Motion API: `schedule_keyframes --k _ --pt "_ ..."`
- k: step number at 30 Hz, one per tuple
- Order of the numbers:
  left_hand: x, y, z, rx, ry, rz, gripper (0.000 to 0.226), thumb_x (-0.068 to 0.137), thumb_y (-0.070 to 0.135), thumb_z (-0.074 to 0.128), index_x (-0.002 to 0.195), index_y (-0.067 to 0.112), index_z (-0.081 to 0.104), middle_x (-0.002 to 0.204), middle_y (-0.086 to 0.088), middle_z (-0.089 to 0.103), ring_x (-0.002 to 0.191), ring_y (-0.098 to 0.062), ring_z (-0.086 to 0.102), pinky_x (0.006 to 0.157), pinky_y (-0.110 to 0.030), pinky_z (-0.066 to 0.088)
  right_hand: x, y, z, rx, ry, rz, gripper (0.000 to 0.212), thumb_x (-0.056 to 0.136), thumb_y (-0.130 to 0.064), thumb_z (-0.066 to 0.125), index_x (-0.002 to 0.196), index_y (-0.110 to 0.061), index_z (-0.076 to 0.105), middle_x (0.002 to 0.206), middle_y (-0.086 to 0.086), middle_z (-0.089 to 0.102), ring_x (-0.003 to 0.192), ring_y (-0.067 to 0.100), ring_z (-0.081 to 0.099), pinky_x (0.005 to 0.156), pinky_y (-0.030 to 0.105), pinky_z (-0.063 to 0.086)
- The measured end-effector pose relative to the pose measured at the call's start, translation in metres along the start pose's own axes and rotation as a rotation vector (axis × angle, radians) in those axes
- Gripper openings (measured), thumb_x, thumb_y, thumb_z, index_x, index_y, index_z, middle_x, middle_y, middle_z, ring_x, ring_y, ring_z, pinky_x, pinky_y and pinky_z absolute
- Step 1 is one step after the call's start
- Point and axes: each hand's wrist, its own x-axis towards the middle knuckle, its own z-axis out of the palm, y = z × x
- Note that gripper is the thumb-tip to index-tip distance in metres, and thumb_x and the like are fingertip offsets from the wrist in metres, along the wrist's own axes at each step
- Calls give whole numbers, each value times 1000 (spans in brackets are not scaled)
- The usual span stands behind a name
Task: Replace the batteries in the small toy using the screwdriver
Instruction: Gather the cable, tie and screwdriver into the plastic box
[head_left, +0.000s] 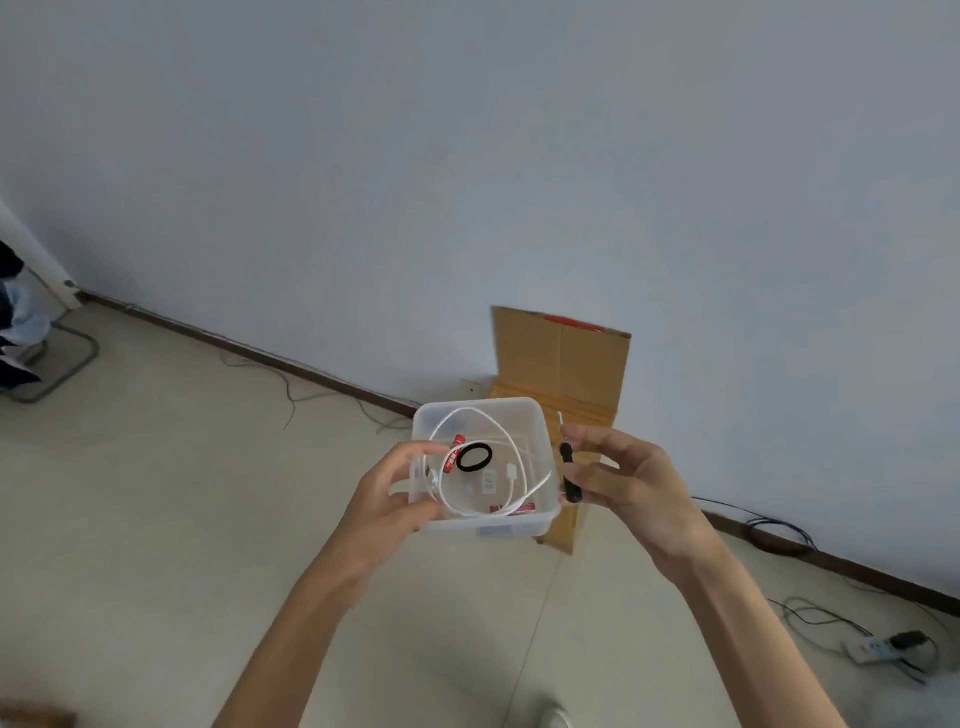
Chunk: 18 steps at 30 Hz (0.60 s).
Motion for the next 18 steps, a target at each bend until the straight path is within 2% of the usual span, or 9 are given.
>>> schedule_keyframes --k 2,5,8,11,15,18 --pt "40 2 -6 0 16 -13 58 89 5 79 132 42 68 121 13 73 99 -21 75 83 -37 57 35 -4 0 -12 8 13 33 90 0 79 120 -14 78 118 1 78 96 32 77 83 37 65" --pt "92 6 -13 -14 20 -35 59 88 5 77 132 43 68 122 9 72 97 -18 73 81 -34 57 82 -6 -1 -10 25 41 34 89 0 80 120 -13 78 119 3 77 98 31 78 80 34 64" --pt "143 9 -20 -29 -14 -40 59 87 2 77 129 43 69 121 13 73 95 -16 73 80 -34 57 127 -6 -3 -28 38 52 35 89 0 80 121 -14 77 121 5 76 100 33 77 83 39 65" --pt "198 8 -28 -46 -54 -47 60 86 1 77 130 42 70 123 9 73 96 -15 75 80 -34 58 169 -3 -4 -56 63 56 34 90 -1 79 122 -15 77 117 5 77 99 32 77 87 45 64" --pt "279 0 -36 -43 -132 -40 61 86 0 79 130 40 70 124 7 74 105 -22 76 81 -34 60 224 7 -10 -71 150 80 34 90 -1 80 122 -14 77 116 5 76 92 33 78 89 47 64" --pt "349 -11 -41 -29 -201 -33 60 85 -4 81 128 38 71 121 7 77 108 -20 76 80 -30 61 269 19 -11 -96 237 113 36 91 -1 80 125 -13 75 116 3 76 88 35 78 89 47 64"
